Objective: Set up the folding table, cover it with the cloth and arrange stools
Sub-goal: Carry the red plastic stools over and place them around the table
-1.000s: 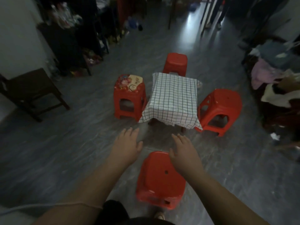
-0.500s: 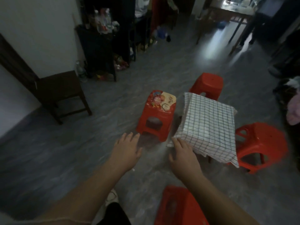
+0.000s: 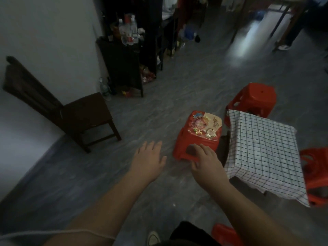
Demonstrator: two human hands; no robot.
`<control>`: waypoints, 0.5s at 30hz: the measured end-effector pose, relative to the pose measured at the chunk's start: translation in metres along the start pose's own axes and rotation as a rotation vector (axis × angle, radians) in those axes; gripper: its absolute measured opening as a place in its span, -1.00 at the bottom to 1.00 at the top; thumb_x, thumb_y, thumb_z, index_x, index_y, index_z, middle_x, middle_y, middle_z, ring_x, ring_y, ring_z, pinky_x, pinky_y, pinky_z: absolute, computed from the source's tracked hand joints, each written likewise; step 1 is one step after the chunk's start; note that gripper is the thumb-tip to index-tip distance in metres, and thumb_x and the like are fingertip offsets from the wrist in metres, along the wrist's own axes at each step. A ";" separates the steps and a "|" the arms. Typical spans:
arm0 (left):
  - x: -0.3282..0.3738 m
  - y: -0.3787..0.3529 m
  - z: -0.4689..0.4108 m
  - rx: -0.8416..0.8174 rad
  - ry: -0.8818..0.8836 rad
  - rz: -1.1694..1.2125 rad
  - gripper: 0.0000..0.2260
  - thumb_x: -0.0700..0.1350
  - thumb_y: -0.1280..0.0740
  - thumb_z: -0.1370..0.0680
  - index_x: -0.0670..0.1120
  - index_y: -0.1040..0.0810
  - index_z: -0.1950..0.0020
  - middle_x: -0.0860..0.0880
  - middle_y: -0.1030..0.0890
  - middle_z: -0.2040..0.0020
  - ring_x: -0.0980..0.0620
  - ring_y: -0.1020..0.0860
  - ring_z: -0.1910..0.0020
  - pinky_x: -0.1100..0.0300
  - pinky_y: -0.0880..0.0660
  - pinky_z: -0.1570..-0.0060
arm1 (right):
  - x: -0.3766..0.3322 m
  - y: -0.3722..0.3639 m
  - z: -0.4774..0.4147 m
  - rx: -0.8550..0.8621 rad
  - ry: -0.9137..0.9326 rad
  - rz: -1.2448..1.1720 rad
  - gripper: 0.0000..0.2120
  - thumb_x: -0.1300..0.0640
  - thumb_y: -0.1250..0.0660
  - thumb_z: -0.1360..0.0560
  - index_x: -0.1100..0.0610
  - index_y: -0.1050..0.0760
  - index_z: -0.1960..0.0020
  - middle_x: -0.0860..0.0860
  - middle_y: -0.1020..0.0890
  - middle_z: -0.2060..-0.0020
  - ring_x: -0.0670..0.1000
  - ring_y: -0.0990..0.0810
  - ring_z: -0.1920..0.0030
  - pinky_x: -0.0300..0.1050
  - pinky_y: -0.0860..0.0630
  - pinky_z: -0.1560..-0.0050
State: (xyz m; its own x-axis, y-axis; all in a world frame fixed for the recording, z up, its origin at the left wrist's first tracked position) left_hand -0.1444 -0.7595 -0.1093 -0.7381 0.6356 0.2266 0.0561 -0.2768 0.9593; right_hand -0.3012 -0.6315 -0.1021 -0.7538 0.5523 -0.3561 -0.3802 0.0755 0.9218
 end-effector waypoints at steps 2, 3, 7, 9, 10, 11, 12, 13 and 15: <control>-0.002 0.003 -0.024 -0.012 -0.008 -0.008 -0.41 0.19 -0.12 -0.63 0.00 -0.13 -0.61 -0.09 -0.27 -0.57 -0.14 -0.19 -0.55 0.00 -0.17 -0.51 | 0.000 -0.001 -0.023 -0.007 -0.019 -0.002 -0.41 -0.04 -0.24 -0.58 0.02 -0.20 -0.57 0.05 -0.29 -0.53 0.11 -0.18 -0.54 0.08 -0.24 -0.50; -0.002 0.004 -0.037 -0.014 -0.013 -0.012 -0.41 0.19 -0.12 -0.63 0.00 -0.12 -0.61 -0.09 -0.26 -0.57 -0.14 -0.19 -0.55 0.01 -0.16 -0.51 | 0.001 -0.002 -0.036 -0.010 -0.027 -0.006 -0.40 -0.04 -0.24 -0.58 0.02 -0.19 -0.57 0.05 -0.29 -0.53 0.11 -0.18 -0.54 0.09 -0.24 -0.50; 0.000 0.006 -0.100 -0.027 -0.034 -0.034 -0.42 0.19 -0.12 -0.63 0.01 -0.13 -0.60 -0.08 -0.27 -0.57 -0.14 -0.20 -0.55 0.01 -0.17 -0.49 | 0.016 -0.005 -0.093 -0.016 -0.057 -0.050 -0.39 -0.06 -0.23 -0.56 0.00 -0.19 -0.57 0.03 -0.28 -0.54 0.10 -0.18 -0.55 0.12 -0.25 -0.49; 0.002 0.005 -0.141 -0.046 -0.043 -0.056 -0.42 0.19 -0.12 -0.63 0.01 -0.14 -0.60 -0.09 -0.28 -0.56 -0.14 -0.20 -0.55 0.00 -0.17 -0.50 | 0.030 -0.003 -0.127 -0.012 -0.086 -0.080 -0.39 -0.07 -0.23 -0.56 -0.02 -0.17 -0.57 0.01 -0.26 -0.55 0.10 -0.16 -0.55 0.11 -0.26 -0.48; 0.005 0.004 -0.163 -0.055 -0.050 -0.066 -0.42 0.19 -0.12 -0.63 0.01 -0.14 -0.60 -0.09 -0.28 -0.56 -0.13 -0.19 -0.55 0.00 -0.17 -0.51 | 0.037 -0.001 -0.147 -0.004 -0.097 -0.095 -0.38 -0.06 -0.23 -0.56 -0.02 -0.17 -0.58 0.02 -0.25 -0.55 0.11 -0.16 -0.55 0.10 -0.25 -0.49; 0.008 0.004 -0.185 -0.063 -0.056 -0.071 -0.42 0.19 -0.12 -0.63 0.01 -0.14 -0.60 -0.09 -0.27 -0.57 -0.13 -0.19 -0.55 0.00 -0.16 -0.51 | 0.045 0.001 -0.166 0.002 -0.107 -0.109 -0.38 -0.05 -0.24 -0.56 0.00 -0.18 -0.58 0.03 -0.26 -0.55 0.11 -0.16 -0.55 0.09 -0.24 -0.49; 0.013 0.003 -0.208 -0.076 -0.060 -0.077 -0.42 0.19 -0.12 -0.63 0.00 -0.13 -0.60 -0.09 -0.26 -0.57 -0.13 -0.18 -0.55 -0.01 -0.16 -0.51 | 0.053 0.003 -0.187 0.003 -0.111 -0.119 -0.39 -0.04 -0.24 -0.56 0.01 -0.19 -0.58 0.04 -0.27 -0.54 0.12 -0.17 -0.55 0.08 -0.22 -0.50; 0.019 0.004 -0.233 -0.085 -0.067 -0.085 -0.42 0.19 -0.12 -0.64 0.00 -0.13 -0.60 -0.08 -0.25 -0.57 -0.13 -0.18 -0.55 -0.01 -0.16 -0.51 | 0.061 0.005 -0.210 0.001 -0.113 -0.120 -0.39 -0.02 -0.24 -0.56 0.03 -0.20 -0.57 0.06 -0.28 -0.54 0.12 -0.17 -0.54 0.08 -0.21 -0.51; 0.033 0.006 -0.283 -0.105 -0.094 -0.104 -0.42 0.19 -0.12 -0.63 0.00 -0.13 -0.60 -0.08 -0.26 -0.57 -0.14 -0.19 -0.55 -0.02 -0.17 -0.51 | 0.079 0.011 -0.254 -0.008 -0.129 -0.120 -0.40 -0.01 -0.24 -0.56 0.06 -0.23 -0.57 0.10 -0.30 -0.53 0.14 -0.19 -0.54 0.09 -0.20 -0.51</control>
State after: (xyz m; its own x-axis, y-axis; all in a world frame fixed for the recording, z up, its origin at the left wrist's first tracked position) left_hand -0.3584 -0.9445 -0.1441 -0.6700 0.7277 0.1467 -0.0909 -0.2766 0.9567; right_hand -0.5015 -0.7975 -0.1589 -0.6278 0.6417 -0.4405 -0.4677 0.1413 0.8725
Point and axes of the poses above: each hand's wrist, its own z-axis away from the middle knuckle, its own y-axis out of the back of the hand, x = y × z, the point moved 9 cm from there along -z, towards the middle knuckle
